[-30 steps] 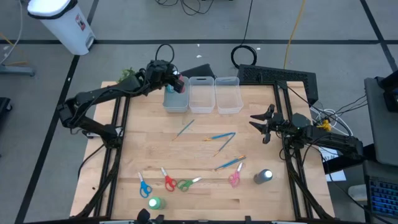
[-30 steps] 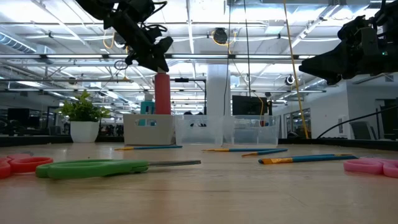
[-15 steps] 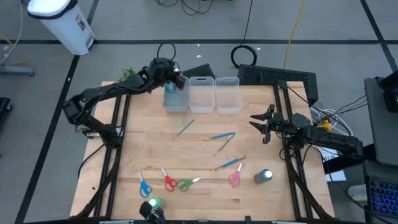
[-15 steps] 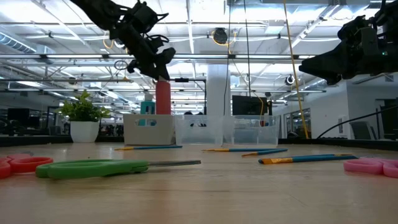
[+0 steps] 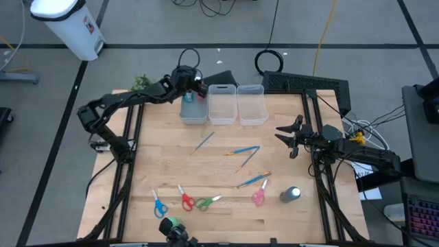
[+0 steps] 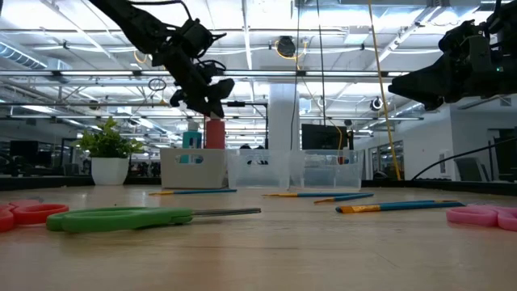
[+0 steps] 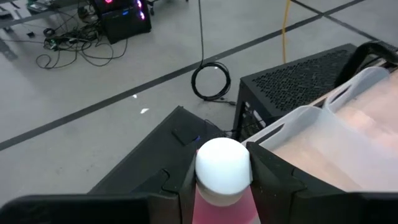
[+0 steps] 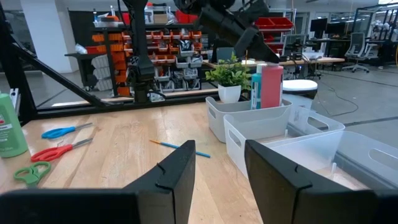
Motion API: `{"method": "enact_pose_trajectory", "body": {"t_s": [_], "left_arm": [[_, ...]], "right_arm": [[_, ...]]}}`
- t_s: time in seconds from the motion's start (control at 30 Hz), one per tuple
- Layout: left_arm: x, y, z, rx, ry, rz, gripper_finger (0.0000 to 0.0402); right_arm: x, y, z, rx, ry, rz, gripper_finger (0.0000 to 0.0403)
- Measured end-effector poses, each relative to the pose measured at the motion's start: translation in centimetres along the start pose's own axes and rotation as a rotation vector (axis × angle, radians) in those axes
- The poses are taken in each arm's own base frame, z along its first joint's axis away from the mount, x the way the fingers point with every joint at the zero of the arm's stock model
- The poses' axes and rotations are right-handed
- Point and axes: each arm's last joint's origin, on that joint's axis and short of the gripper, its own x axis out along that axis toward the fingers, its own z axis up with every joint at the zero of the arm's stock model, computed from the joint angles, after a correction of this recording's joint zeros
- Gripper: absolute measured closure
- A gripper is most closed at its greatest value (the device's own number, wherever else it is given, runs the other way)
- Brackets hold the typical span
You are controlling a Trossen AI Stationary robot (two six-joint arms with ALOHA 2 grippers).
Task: Pick & Place Paint Supplies
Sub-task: Put the pink paint bottles into the gray bin
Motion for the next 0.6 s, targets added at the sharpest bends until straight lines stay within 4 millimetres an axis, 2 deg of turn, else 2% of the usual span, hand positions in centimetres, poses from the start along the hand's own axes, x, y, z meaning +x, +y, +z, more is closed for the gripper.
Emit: {"method": "enact_pose_trajectory", "body": {"t_s": [0.17,0.6], "left_arm": [[0.67,-0.06,-0.50,0.009,0.016,0.027,0.0280],[0.63,-0.04,-0.44,-0.019,0.010,0.034,0.0280]], "right_arm": [[0.00,0.00,0.00,0.000,0.000,0.000,0.0273],[0.00,0.00,0.00,0.000,0.000,0.000,0.0273]]}}
